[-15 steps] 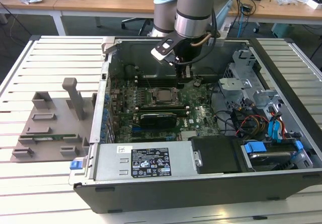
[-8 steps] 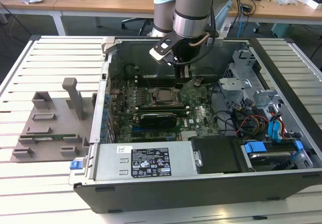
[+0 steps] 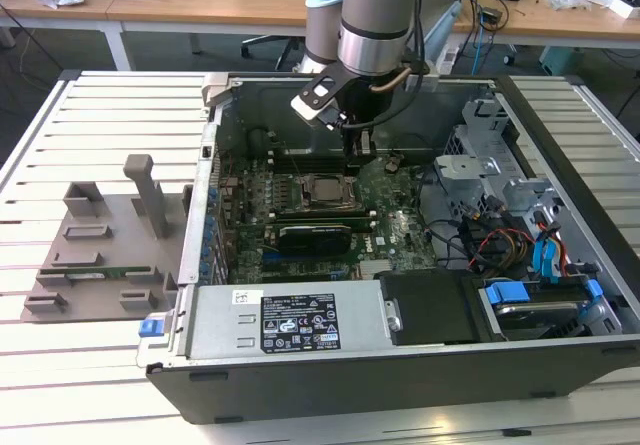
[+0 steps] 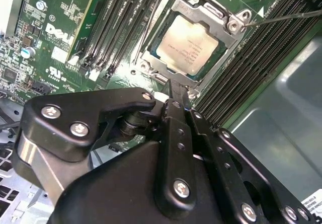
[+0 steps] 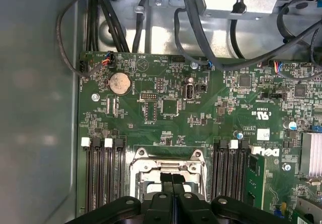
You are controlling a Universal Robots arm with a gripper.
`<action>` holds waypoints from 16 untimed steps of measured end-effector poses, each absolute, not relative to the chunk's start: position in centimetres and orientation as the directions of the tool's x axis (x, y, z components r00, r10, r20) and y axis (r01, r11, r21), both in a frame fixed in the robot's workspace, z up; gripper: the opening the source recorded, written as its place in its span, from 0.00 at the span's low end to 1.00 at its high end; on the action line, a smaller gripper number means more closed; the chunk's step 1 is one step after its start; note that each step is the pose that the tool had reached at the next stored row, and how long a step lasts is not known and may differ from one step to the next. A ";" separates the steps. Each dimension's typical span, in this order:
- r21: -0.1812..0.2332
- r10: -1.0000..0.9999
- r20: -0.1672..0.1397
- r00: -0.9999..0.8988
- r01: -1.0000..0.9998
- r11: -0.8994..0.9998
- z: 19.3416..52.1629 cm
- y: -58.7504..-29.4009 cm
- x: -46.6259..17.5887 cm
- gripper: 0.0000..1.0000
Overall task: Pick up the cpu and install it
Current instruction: 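Close the cpu cover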
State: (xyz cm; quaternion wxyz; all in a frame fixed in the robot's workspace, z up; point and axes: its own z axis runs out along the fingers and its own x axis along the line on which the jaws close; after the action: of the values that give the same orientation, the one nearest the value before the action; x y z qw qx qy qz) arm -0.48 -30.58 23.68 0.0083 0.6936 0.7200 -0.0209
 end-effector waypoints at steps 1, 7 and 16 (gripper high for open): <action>-0.019 0.998 -0.041 -0.038 0.999 0.037 23.7 -30.6 -0.6 0.11; -0.019 0.998 -0.041 -0.038 0.999 0.037 23.7 -30.6 -1.2 0.11; -0.019 0.998 -0.041 -0.038 0.999 0.037 23.3 -30.6 -2.8 0.11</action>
State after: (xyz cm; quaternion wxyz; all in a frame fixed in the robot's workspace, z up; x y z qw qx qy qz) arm -2.75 -30.59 23.29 0.0083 0.6936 0.7200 -0.0209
